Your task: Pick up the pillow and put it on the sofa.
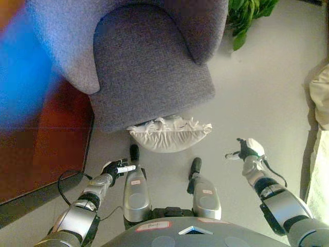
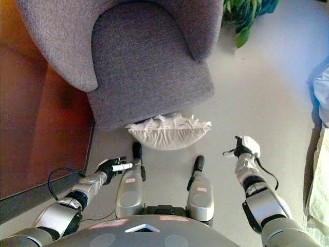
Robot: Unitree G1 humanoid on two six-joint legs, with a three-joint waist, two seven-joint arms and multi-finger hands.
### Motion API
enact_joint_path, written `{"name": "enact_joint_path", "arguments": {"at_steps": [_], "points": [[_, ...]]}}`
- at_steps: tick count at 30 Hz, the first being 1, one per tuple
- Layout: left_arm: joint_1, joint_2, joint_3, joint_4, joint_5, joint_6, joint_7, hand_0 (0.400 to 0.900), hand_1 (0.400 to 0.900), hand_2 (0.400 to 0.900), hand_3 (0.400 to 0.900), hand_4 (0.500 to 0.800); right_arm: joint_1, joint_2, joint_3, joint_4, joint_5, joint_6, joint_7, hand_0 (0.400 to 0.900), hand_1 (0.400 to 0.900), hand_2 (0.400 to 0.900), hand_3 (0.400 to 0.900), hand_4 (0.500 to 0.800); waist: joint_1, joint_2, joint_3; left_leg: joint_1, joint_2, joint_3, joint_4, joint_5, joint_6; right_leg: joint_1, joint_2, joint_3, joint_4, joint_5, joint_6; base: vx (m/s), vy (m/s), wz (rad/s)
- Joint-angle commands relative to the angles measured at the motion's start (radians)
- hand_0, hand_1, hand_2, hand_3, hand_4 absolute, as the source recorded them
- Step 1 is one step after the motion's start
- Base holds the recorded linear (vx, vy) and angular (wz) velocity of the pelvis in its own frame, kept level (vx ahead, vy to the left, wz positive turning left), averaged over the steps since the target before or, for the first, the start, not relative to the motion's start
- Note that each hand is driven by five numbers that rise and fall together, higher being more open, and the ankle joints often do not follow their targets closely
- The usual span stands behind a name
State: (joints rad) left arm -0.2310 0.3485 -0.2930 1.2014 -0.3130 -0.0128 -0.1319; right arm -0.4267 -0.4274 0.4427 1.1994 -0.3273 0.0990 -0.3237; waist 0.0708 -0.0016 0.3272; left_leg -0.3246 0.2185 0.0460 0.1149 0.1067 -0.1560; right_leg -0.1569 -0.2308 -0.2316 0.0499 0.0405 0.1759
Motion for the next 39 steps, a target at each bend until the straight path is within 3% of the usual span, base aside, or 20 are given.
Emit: {"name": "enact_joint_path", "arguments": {"at_steps": [1, 6, 11, 21, 39], "points": [[-0.024, 0.051, -0.043, 0.015, -0.047, -0.018, -0.017, 0.900, 0.900, 0.900, 0.900, 0.800, -0.128, -0.085, 0.039, -0.037, -0.132, 0.051, -0.027, 0.900, 0.900, 0.900, 0.900, 0.800, 0.054, 0.020, 0.045, -0.045, 0.003, -0.080, 0.035, -0.022, 0.008, -0.054, -0.137, 0.034, 0.014, 0.074, 0.052, -0.05, -0.011, 0.18], [-0.052, 0.048, -0.062, -0.020, -0.105, -0.004, -0.009, 0.900, 0.900, 0.900, 0.900, 0.800, -0.250, -0.103, 0.115, -0.038, -0.165, 0.085, 0.033, 0.900, 0.900, 0.900, 0.900, 0.800, 0.082, 0.048, 0.077, -0.100, -0.025, -0.102, 0.055, -0.019, 0.010, -0.090, -0.151, 0.031, 0.035, 0.064, 0.052, -0.05, 0.016, 0.13], [-0.062, 0.038, -0.069, -0.070, -0.152, -0.006, -0.001, 0.900, 0.900, 0.900, 0.900, 0.800, -0.342, -0.093, 0.156, -0.054, -0.105, 0.078, 0.079, 0.900, 0.900, 0.900, 0.900, 0.800, 0.102, 0.068, 0.107, -0.152, -0.046, -0.112, 0.078, -0.016, 0.014, -0.131, -0.159, 0.036, 0.059, 0.057, 0.048, -0.04, 0.046, 0.05], [-0.077, 0.023, -0.087, -0.186, -0.242, -0.043, 0.006, 0.900, 0.900, 0.900, 0.900, 0.800, -0.436, -0.078, 0.180, -0.089, 0.025, 0.091, 0.114, 0.900, 0.900, 0.900, 0.900, 0.800, 0.122, 0.102, 0.174, -0.223, -0.088, -0.122, 0.103, -0.006, 0.030, -0.212, -0.170, 0.045, 0.116, 0.049, 0.038, -0.04, 0.065, 0.06], [-0.096, -0.006, -0.095, -0.262, -0.323, -0.103, 0.052, 0.900, 0.900, 0.900, 0.900, 0.800, -0.501, -0.031, 0.200, -0.069, 0.054, 0.134, 0.181, 0.900, 0.900, 0.900, 0.900, 0.800, 0.140, 0.121, 0.193, -0.302, -0.114, -0.126, 0.084, 0.021, 0.045, -0.336, -0.162, 0.043, 0.170, 0.050, 0.034, -0.02, 0.030, 0.05]]}}
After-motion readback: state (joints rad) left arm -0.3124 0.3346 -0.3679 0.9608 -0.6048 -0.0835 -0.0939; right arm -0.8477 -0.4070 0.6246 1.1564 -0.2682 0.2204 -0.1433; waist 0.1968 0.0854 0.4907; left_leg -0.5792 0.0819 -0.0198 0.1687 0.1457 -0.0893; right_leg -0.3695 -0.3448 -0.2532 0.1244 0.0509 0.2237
